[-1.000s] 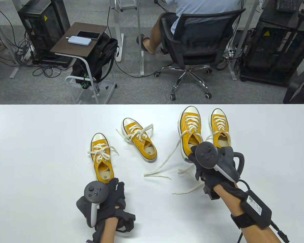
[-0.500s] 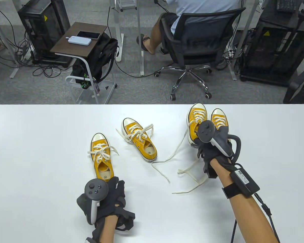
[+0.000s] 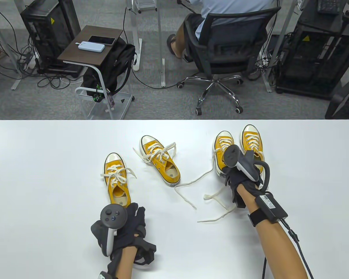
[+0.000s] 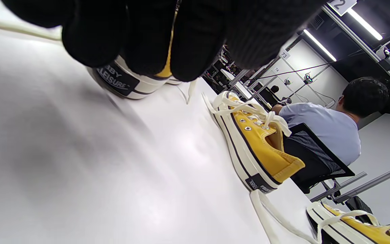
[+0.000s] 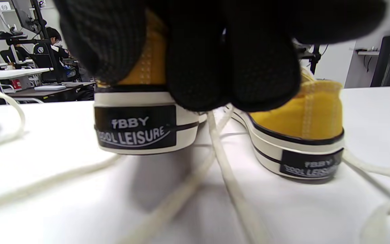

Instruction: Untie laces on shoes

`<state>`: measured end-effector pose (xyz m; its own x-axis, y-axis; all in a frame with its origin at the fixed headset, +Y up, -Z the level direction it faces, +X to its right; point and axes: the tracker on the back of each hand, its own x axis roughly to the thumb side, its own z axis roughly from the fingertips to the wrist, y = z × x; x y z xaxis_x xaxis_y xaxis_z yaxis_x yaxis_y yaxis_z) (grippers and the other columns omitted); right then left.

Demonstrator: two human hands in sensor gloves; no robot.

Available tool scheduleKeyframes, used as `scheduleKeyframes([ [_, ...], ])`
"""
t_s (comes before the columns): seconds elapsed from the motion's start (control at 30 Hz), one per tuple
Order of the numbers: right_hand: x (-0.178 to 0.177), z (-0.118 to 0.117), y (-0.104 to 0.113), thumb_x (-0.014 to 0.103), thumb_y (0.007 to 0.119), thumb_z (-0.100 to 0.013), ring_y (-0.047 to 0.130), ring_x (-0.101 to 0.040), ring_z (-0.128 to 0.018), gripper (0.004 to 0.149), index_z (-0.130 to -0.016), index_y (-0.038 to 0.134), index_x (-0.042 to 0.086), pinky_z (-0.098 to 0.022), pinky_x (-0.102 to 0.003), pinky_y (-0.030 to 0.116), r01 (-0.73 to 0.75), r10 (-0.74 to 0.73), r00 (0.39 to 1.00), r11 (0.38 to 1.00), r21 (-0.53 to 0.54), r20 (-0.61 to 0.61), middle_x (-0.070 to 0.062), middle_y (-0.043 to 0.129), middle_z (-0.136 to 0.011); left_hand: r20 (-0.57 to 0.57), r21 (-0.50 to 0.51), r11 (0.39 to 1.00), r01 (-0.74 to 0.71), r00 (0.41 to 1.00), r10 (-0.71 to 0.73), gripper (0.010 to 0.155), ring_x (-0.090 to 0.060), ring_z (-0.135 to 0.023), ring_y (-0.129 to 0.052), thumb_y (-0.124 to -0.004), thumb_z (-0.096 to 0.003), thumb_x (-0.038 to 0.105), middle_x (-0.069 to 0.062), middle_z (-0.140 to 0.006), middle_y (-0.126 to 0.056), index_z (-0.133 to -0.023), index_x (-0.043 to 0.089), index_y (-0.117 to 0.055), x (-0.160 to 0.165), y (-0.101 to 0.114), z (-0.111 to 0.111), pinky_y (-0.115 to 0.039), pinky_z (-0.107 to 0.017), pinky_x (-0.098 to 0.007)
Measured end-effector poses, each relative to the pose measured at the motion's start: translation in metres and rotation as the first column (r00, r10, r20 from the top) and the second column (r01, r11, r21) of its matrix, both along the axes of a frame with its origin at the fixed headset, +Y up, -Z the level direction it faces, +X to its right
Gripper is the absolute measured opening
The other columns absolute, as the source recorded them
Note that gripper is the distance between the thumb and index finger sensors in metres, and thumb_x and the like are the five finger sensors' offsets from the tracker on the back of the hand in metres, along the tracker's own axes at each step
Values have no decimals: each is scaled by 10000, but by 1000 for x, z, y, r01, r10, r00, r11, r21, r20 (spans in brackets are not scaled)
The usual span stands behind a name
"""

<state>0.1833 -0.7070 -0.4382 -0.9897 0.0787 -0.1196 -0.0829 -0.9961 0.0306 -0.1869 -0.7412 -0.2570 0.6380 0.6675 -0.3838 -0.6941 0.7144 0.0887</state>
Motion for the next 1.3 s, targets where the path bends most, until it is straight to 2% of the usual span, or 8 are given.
scheduleKeyframes([
  [0.33, 5, 7, -35, 394, 849, -389, 985, -373, -476, 380, -750, 932, 313, -294, -476, 807, -29, 29, 999, 1000, -11, 29, -146, 985, -687, 19, -22, 1000, 19, 1000, -19, 591, -467, -781, -804, -705, -516, 500, -202, -994, -772, -1025, 211, -789, 5, -2, 0, -731, -501, -545],
  [0.57, 2, 7, -37, 406, 833, -396, 987, -369, -466, 390, -768, 906, 313, -287, -474, 808, -42, 41, 998, 999, 21, 55, -137, 979, -705, 27, -52, 998, 25, 999, -23, 591, -464, -783, -803, -703, -516, 500, -200, -993, -772, -1024, 212, -788, 7, -5, 0, -731, -503, -543],
  [0.63, 1, 8, -38, 410, 833, -398, 984, -372, -467, 437, -818, 872, 295, -289, -478, 806, -49, 48, 997, 998, 24, 63, -139, 973, -713, 29, -55, 998, 19, 999, -17, 596, -466, -782, -803, -703, -516, 500, -201, -993, -771, -1027, 206, -787, 8, -5, 1, -730, -503, -545],
  [0.73, 0, 13, -35, 456, 845, -383, 985, -372, -477, 628, -959, 738, 230, -303, -484, 806, -80, 78, 996, 996, 40, 54, -144, 971, -747, 33, -56, 998, 22, 999, -20, 593, -464, -782, -804, -703, -516, 499, -202, -993, -771, -1025, 207, -788, 8, -6, 2, -731, -503, -544],
  [0.8, 2, 21, -29, 464, 847, -386, 979, -379, -486, 701, -1001, 676, 175, -306, -489, 803, -65, 58, 996, 993, 97, 72, -164, 945, -783, 38, -53, 998, 17, 999, -15, 591, -466, -783, -803, -704, -515, 499, -203, -993, -770, -1026, 212, -786, 8, -5, 3, -731, -505, -544],
  [1.0, 9, 59, -8, 467, 830, -404, 967, -390, -519, 698, -1009, 667, 159, -335, -504, 796, 20, -26, 999, 990, 138, 41, -185, 917, -820, 52, -38, 999, 13, 999, -11, 591, -468, -782, -802, -705, -515, 498, -202, -993, -770, -1024, 210, -788, 10, -4, 2, -730, -504, -546],
  [1.2, 16, 98, -17, 461, 824, -411, 957, -408, -542, 688, -1005, 678, 147, -358, -523, 787, 90, -94, 995, 987, 131, 24, -207, 902, -840, 80, -34, 999, 16, 997, -13, 590, -466, -784, -802, -705, -514, 496, -203, -992, -771, -1024, 212, -787, 14, -5, 3, -731, -506, -545],
  [1.3, 17, 116, -28, 477, 812, -418, 947, -422, -573, 694, -1010, 674, 142, -379, -535, 778, 152, -154, 988, 985, 79, 13, -228, 884, -863, 100, -30, 999, 16, 995, -13, 589, -466, -786, -801, -705, -513, 495, -202, -993, -769, -1023, 212, -787, 18, -5, 4, -730, -509, -545],
])
